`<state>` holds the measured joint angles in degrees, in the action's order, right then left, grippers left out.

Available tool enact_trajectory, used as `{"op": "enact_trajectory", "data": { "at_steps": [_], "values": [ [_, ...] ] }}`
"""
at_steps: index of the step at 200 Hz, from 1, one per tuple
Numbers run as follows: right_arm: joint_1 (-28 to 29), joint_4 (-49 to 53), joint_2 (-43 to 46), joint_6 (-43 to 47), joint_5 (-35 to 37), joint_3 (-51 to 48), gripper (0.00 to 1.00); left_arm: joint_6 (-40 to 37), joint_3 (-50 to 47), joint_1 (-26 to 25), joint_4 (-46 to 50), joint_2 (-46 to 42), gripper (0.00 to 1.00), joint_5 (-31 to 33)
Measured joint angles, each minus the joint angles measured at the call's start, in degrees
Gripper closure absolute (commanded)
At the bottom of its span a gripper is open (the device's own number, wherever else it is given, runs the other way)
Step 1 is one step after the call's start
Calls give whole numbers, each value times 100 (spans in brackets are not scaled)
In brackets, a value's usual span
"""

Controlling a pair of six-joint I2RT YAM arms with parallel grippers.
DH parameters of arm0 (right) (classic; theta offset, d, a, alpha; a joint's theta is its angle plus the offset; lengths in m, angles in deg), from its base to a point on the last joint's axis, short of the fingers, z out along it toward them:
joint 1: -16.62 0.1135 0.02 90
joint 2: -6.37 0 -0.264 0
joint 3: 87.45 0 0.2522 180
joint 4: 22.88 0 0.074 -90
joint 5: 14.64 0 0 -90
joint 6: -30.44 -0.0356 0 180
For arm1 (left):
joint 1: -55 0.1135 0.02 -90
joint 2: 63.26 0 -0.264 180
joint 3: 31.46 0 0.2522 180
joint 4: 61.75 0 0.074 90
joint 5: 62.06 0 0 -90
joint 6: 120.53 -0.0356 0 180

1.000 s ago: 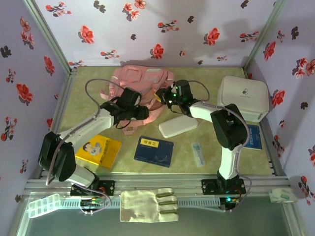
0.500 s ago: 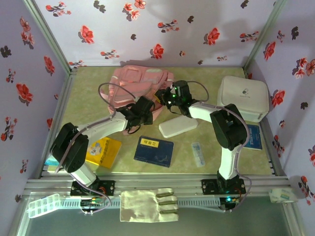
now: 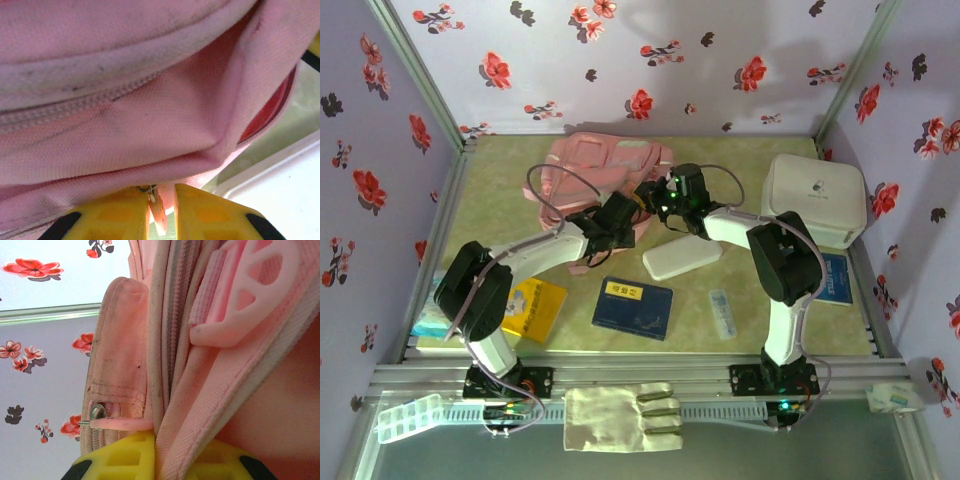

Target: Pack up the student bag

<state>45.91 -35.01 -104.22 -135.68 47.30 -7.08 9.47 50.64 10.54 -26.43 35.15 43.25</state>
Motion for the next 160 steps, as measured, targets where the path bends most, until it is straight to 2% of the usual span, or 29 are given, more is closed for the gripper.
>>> {"op": "enact_trajectory", "data": {
  "at_steps": [30, 96, 128, 160],
  "values": [
    [0, 0, 0, 0, 0, -2, 86, 9, 55, -7, 31, 109, 83, 164],
    [-7, 31, 0, 103, 131, -9, 88, 48, 63, -7, 83, 111, 100, 297],
    [-52, 212, 2, 382, 289, -13, 89, -15, -33, 2, 120, 13, 100, 319],
    [-131, 470, 7, 704, 411, -13, 89, -94, -625, 151, 37, -553, 100, 289]
  ]
}}
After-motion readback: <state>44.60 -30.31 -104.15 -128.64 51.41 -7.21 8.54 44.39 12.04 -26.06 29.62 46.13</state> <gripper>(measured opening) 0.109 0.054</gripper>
